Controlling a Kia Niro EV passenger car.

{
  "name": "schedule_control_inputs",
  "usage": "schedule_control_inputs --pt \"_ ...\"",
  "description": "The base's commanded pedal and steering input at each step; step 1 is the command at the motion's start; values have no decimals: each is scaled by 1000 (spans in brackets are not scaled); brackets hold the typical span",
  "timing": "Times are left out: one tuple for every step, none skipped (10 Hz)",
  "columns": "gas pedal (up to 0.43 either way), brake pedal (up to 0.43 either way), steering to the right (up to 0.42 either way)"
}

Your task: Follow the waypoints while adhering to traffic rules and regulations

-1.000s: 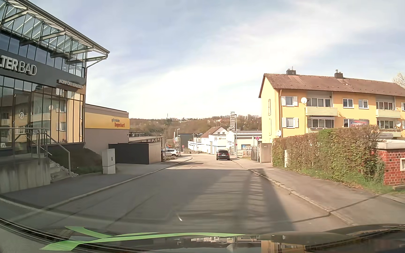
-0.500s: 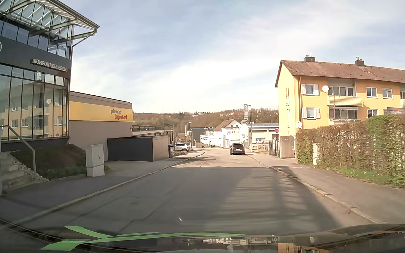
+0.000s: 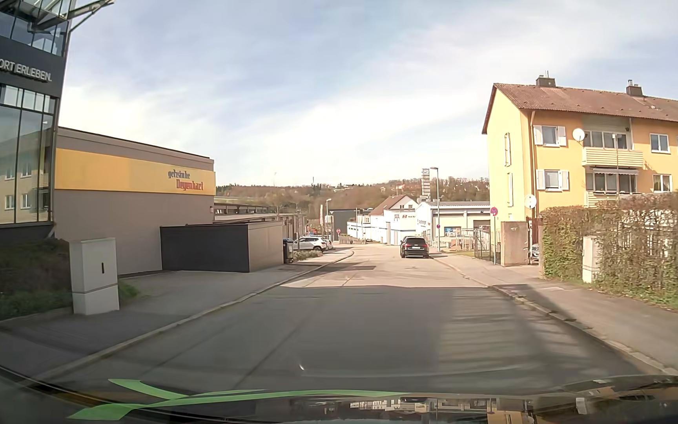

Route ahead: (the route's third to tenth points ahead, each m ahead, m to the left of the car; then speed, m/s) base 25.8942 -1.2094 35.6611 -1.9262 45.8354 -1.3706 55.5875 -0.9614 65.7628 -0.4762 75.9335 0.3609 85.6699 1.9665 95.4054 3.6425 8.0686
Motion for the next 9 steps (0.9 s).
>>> schedule_control_inputs --pt "118 0 -21" --pt "118 0 -18" --pt "98 0 -11" --pt "98 0 -4" --pt "79 0 -1" --pt "79 0 -1" --pt "79 0 0" --pt "79 0 0" --pt "79 0 0"
